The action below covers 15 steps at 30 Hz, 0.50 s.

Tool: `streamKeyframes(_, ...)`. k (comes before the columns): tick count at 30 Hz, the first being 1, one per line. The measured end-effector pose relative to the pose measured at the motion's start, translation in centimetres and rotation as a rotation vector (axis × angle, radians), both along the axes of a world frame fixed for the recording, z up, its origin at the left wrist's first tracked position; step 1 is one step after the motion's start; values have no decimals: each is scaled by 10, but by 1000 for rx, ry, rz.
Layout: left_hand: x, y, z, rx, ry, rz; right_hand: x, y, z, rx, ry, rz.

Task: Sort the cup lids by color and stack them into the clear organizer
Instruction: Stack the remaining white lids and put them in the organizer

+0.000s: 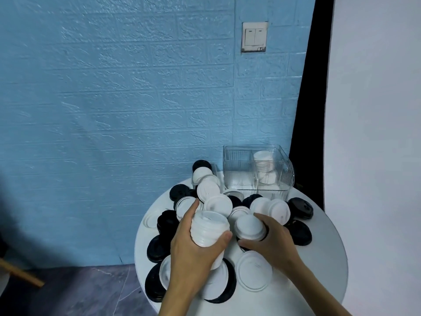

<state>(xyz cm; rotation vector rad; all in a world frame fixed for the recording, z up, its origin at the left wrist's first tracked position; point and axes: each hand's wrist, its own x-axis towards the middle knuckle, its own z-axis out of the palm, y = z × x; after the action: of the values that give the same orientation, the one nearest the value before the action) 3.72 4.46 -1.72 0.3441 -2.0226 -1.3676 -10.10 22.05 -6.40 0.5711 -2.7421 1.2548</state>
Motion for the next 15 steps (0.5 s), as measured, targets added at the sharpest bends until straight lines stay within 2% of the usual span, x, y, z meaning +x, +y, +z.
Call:
streamKeyframes(5,-1,0,-1,-9,3,-3,5,1,35,-243,-22,17)
streamKeyframes(9,-3,7,5,-44,0,-48,35,-15,83,-535,-189,320)
streamKeyframes(12,-2,13,9,-30,26,-64,57,-34,88,-496,-271,445)
streamKeyframes(15,-1,12,4,-34,58,-40,62,-42,83,-474,-276,404)
